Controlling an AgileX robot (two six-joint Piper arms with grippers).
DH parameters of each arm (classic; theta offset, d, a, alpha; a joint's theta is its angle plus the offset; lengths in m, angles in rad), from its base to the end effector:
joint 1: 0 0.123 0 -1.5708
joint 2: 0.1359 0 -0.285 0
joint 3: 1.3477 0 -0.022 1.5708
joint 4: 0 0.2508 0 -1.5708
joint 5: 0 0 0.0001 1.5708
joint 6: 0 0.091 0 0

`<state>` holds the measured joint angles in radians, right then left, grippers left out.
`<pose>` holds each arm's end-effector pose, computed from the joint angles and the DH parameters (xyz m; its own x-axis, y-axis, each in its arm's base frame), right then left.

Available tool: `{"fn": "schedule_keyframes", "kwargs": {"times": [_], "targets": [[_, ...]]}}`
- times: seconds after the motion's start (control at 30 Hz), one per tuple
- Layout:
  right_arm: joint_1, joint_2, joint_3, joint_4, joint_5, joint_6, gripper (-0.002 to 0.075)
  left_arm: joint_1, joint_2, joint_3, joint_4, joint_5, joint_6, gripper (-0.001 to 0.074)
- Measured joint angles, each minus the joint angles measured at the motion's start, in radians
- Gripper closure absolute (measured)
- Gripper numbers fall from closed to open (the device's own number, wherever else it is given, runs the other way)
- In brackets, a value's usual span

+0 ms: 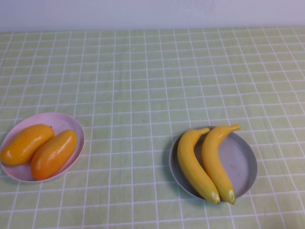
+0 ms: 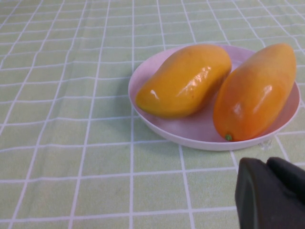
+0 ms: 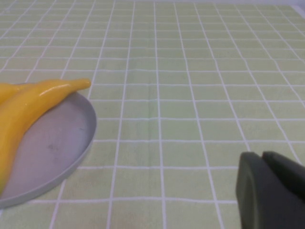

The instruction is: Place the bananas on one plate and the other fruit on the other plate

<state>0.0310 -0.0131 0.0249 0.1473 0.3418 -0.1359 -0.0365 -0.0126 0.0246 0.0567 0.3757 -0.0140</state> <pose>0.0532 0.0061 0.1750 -0.2601 -0.0051 -0.9656 -0.0777 0.9969 0.0157 0.0525 0.0000 0.1719 -0.2944 0.0495 -0.9544 0.0281 0.9987 0.0431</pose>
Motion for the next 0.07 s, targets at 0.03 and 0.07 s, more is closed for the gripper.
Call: {"fn": "schedule_keyframes", "kwargs": {"times": [0.03,0.07], "targets": [[0.0,0.0,0.0,0.0,0.0,0.0,0.0741,0.0,0.0,0.0,0.0,0.0,0.0,0.0732],[0.0,0.0,0.0,0.0,0.0,0.0,0.0741,0.0,0.0,0.0,0.0,0.0,0.0,0.0732]]}}
